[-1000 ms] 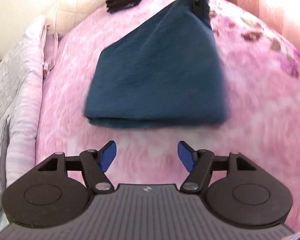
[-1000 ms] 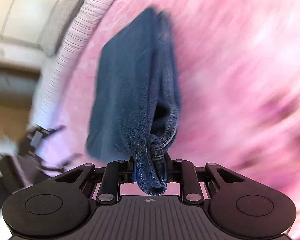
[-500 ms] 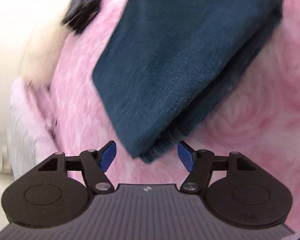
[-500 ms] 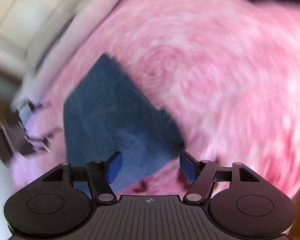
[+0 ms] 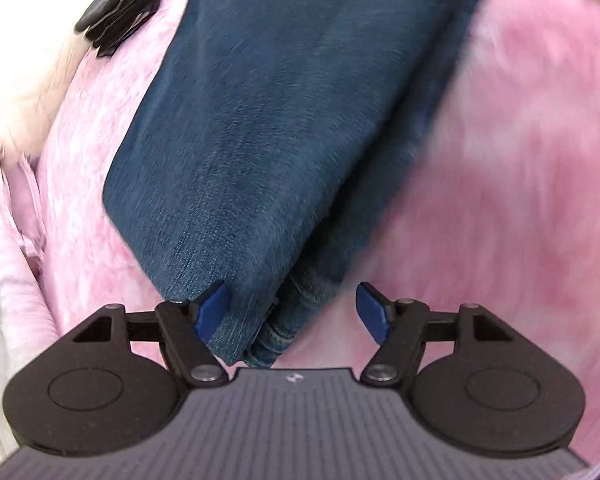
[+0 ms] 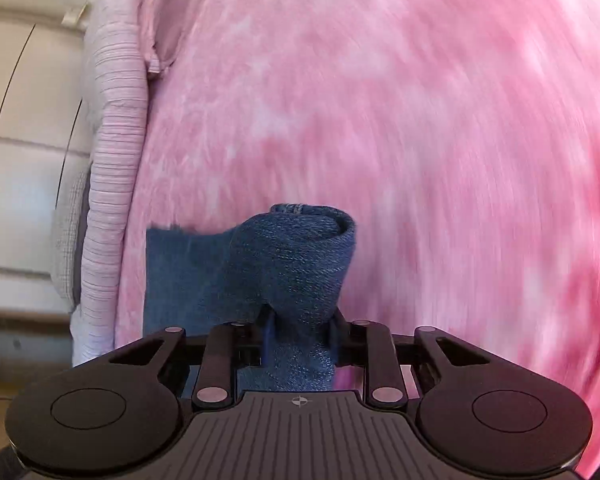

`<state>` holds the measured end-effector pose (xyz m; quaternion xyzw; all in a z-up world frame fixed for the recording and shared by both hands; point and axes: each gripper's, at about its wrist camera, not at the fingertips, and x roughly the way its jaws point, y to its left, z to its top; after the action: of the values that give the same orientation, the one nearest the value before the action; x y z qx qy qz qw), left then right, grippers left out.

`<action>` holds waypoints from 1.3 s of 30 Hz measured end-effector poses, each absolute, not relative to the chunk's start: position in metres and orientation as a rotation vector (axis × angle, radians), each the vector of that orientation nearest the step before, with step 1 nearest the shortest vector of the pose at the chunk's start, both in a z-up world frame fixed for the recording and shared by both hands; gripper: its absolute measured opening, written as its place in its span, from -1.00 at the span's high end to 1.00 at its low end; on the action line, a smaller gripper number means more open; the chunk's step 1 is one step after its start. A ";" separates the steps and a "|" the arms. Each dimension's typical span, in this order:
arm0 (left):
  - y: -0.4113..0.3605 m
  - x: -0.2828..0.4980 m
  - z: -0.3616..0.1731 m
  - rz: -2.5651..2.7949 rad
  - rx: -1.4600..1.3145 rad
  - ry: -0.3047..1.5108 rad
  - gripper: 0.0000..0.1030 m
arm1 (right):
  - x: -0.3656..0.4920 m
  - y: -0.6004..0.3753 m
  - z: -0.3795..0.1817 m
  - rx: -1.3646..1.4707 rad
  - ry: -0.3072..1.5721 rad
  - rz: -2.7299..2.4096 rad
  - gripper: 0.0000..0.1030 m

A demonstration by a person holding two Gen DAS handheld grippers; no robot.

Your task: Fold clothes

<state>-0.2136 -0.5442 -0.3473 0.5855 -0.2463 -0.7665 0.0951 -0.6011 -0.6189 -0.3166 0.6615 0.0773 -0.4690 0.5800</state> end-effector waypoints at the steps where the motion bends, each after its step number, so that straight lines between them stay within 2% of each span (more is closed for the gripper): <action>1: -0.543 -0.220 -0.344 -2.276 1.727 -0.672 -0.28 | -0.609 -0.637 -0.314 1.528 0.203 -1.085 0.50; 6: -0.535 -0.251 -0.329 -2.282 1.672 -0.389 -0.29 | -0.613 -0.700 -0.314 1.446 0.419 -1.014 0.38; 9: -0.532 -0.238 -0.320 -2.285 1.669 -0.363 -0.27 | -0.603 -0.677 -0.296 1.335 0.476 -1.063 0.22; 11: -0.530 -0.226 -0.313 -2.287 1.664 -0.340 -0.22 | -0.595 -0.651 -0.285 1.261 0.489 -1.125 0.21; 14: -0.525 -0.212 -0.305 -2.284 1.627 -0.398 -0.22 | -0.578 -0.604 -0.267 1.176 0.451 -1.196 0.21; 18: -0.539 -0.216 -0.315 -2.271 1.574 -0.397 -0.22 | -0.535 -0.543 -0.254 1.125 0.400 -1.170 0.21; 23: -0.556 -0.221 -0.334 -2.250 1.557 -0.391 -0.24 | -0.479 -0.507 -0.277 1.044 0.549 -1.148 0.21; 26: -0.542 -0.213 -0.340 -2.225 1.593 -0.571 -0.23 | -0.459 -0.499 -0.270 0.931 0.674 -1.145 0.21; 29: -0.540 -0.211 -0.345 -2.215 1.577 -0.680 -0.06 | -0.447 -0.490 -0.253 0.832 0.719 -1.189 0.21; 33: -0.537 -0.209 -0.352 -2.196 1.552 -0.825 -0.06 | -0.418 -0.478 -0.245 0.647 0.790 -1.172 0.09; 39: -0.533 -0.205 -0.361 -2.158 1.507 -1.040 -0.13 | -0.381 -0.471 -0.282 0.386 1.018 -1.089 0.04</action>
<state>-0.2050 -0.5333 -0.3613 0.5261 -0.3630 -0.7532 0.1551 -0.3808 -0.4714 -0.2819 0.1744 0.4602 -0.4924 0.7179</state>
